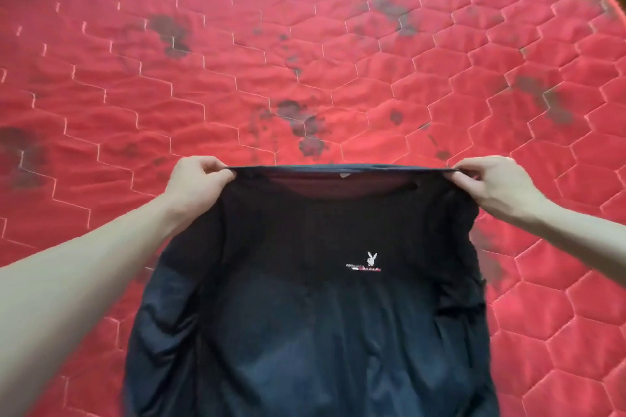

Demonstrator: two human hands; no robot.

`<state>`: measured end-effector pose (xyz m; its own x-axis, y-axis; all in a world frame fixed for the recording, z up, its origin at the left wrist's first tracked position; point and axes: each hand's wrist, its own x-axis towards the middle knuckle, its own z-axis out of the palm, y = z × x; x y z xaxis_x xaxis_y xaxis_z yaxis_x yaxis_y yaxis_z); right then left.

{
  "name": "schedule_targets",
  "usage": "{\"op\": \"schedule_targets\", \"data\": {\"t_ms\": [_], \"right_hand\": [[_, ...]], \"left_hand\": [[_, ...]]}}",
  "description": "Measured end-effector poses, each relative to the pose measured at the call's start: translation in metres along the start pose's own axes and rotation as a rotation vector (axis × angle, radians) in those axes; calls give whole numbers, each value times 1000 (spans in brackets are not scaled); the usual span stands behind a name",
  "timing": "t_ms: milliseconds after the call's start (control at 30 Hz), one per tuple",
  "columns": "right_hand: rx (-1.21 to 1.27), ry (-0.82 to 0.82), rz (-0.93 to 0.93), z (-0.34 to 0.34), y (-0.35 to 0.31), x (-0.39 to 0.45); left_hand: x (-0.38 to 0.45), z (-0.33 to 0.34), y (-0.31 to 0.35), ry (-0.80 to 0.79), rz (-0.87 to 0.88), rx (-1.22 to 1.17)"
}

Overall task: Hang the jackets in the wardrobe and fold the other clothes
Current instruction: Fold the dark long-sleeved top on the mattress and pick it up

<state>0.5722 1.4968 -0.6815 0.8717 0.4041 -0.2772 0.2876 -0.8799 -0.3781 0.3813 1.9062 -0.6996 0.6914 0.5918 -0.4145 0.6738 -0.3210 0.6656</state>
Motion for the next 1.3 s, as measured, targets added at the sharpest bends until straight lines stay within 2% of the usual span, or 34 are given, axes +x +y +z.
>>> {"op": "schedule_targets", "data": {"t_ms": [133,200,300,400,467,533,600,633,700,767,867,967,1033,1133,1300], "right_hand": [[-116,41,71,11,-8,61],[-76,31,147,10,-17,90],[144,21,277,15,-30,127],[506,50,356,30,-43,153],[634,61,347,43,-44,163],[647,-28,301,60,-41,159],[494,-100,226,74,-34,143],[414,-82,186,80,-29,132],[319,-2,106,89,-16,105],[173,88,63,96,-5,76],[-72,189,77,107,8,28],[-114,228,199,115,16,-16],[-51,204,328,123,25,-39],[142,89,542,126,31,-60],[206,-95,645,119,46,-72]], "left_hand": [[48,13,2,68,65,94],[69,15,5,126,40,154],[94,20,12,235,-14,227],[115,32,18,296,-58,140],[126,44,18,259,-84,-41],[131,61,11,238,-70,-70],[119,78,1,210,12,85],[108,87,-6,181,79,152],[83,104,-20,119,217,274],[57,118,-34,126,346,435],[19,139,-48,105,509,667],[-12,161,-59,-10,609,775],[-31,173,-64,-59,668,779],[-60,186,-76,-127,730,812],[-100,196,-92,-267,772,900]]}}
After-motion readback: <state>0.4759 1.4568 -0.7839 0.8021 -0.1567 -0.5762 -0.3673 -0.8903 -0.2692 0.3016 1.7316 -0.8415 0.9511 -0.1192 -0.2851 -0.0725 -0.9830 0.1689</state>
